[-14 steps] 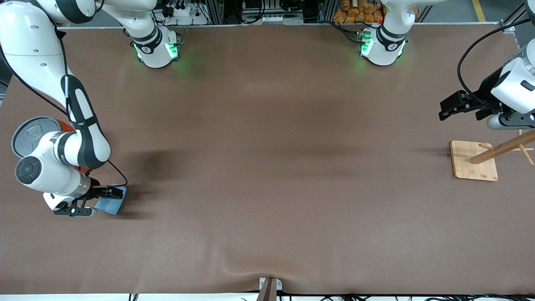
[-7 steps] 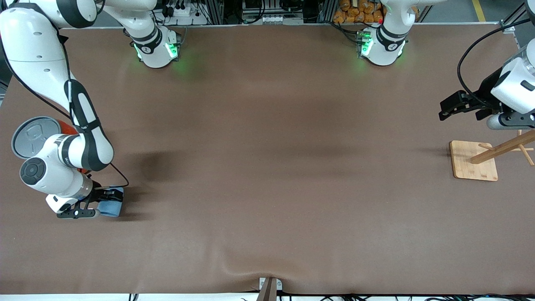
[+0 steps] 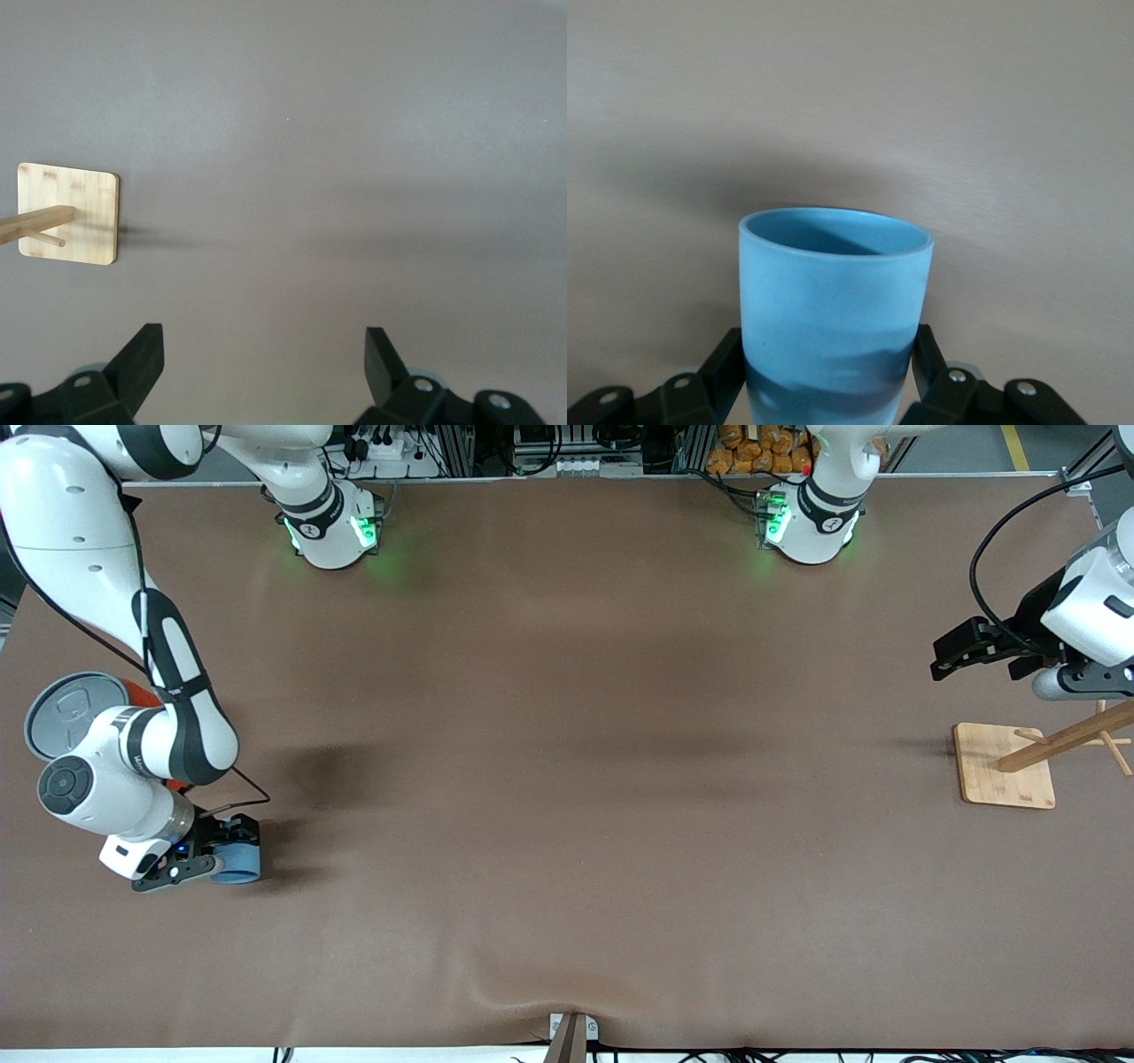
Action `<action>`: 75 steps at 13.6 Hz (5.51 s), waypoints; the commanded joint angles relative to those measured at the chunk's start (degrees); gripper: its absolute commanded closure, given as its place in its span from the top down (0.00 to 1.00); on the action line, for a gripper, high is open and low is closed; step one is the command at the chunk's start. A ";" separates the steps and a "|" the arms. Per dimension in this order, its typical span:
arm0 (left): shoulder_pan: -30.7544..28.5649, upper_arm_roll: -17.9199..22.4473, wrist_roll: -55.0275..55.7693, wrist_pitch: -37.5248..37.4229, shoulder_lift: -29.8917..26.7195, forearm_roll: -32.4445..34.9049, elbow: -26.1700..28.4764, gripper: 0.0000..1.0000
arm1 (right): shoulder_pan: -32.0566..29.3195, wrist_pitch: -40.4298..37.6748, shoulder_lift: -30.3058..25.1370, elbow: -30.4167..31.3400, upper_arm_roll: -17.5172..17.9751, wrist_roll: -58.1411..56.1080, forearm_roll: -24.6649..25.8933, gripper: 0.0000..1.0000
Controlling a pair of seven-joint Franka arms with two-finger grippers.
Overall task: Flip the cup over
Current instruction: 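Close the right gripper around the lying blue cup, then lift the blue cup with the right gripper and carry it toward mid-table, then lay the cup down with the right gripper while the left gripper approaches, then grasp the cup with the left gripper while the right gripper withdraws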
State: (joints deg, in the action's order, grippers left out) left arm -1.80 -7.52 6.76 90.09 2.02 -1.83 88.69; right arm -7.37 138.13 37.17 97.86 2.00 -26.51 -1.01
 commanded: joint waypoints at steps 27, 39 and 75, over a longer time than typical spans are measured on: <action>0.04 -0.74 -0.26 -1.32 1.50 0.08 0.07 1.00 | 32.95 10.67 5.99 -5.22 14.96 -20.25 16.31 1.00; 0.31 -2.41 -0.70 0.07 13.70 -20.01 -0.45 1.00 | 28.83 -13.65 -2.27 -13.82 15.31 -17.26 11.65 1.00; 19.90 -2.41 -30.14 31.20 48.87 -83.85 -0.10 1.00 | 5.25 -54.90 -36.21 -11.28 -4.46 31.32 -2.41 1.00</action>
State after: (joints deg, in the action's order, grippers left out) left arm 16.61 -10.15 -22.30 120.73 49.84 -83.12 89.29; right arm -1.93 83.03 2.52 85.29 -2.62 1.65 -2.54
